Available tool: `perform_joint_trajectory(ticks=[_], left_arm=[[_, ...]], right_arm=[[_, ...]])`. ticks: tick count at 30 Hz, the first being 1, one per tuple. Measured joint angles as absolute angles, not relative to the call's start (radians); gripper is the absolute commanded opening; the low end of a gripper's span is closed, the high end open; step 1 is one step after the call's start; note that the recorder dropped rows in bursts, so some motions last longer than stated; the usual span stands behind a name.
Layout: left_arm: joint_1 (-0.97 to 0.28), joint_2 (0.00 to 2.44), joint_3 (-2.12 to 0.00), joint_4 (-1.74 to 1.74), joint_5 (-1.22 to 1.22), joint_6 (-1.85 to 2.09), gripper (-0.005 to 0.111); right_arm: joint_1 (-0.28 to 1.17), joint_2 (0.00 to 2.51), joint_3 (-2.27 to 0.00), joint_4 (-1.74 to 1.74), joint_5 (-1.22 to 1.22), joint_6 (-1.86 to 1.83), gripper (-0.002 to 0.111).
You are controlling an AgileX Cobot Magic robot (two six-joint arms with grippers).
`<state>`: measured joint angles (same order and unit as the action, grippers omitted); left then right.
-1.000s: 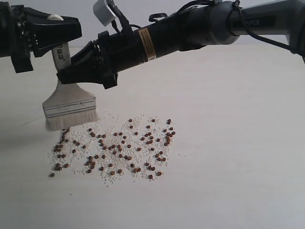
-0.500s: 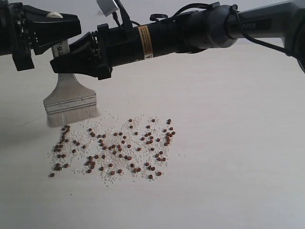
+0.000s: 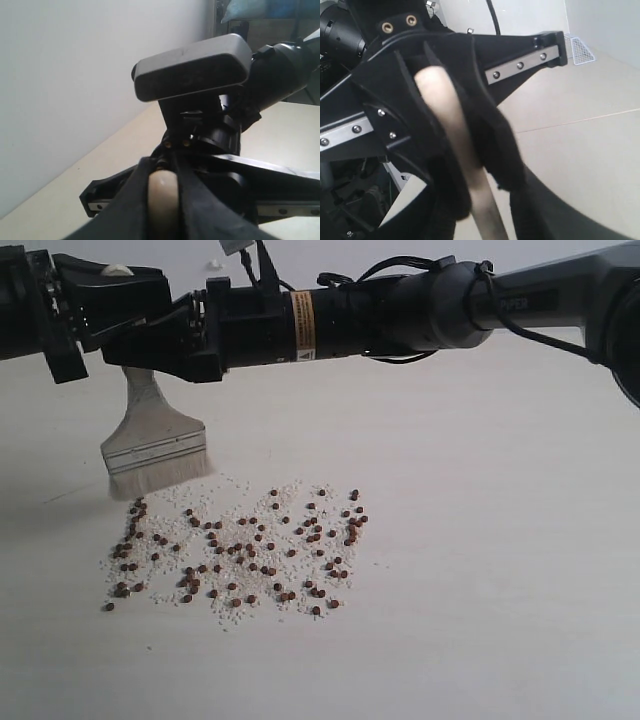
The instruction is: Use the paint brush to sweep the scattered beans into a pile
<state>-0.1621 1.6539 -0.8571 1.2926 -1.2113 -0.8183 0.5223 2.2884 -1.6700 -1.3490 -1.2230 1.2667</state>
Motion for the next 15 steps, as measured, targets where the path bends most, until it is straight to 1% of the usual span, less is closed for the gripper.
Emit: perform_joint_trajectory(ticks=[2,8,10,12,15], left_arm=[[-0.162,1.654,-0.857,1.284,-1.207,-0.816,0.0],[-0.162,1.654,-0.857,1.278,-1.207,-0.822,0.0],[-0.162,1.654,-0.857,1.278,-1.207,-0.822,0.0],[-0.162,1.654,-0.857,1.278,-1.205,-0.822,0.0],[-0.162,1.657,-0.857,1.28,-1.197,-0.824,0.0]], right_arm=[[0.522,2.288,-1.67,-1.349,-1.224,1.267,0.022],[0.522,2.288,-1.67,-1.353,-1.228,1.248,0.02],[0.522,2.291,-1.67,-1.353,-1.23,1.248,0.013],[0.522,2.298,-1.672,-1.35,-1.235,1.246,0.0],[0.522,2.308,-1.674,-1.341,-1.243,1.244,0.0]])
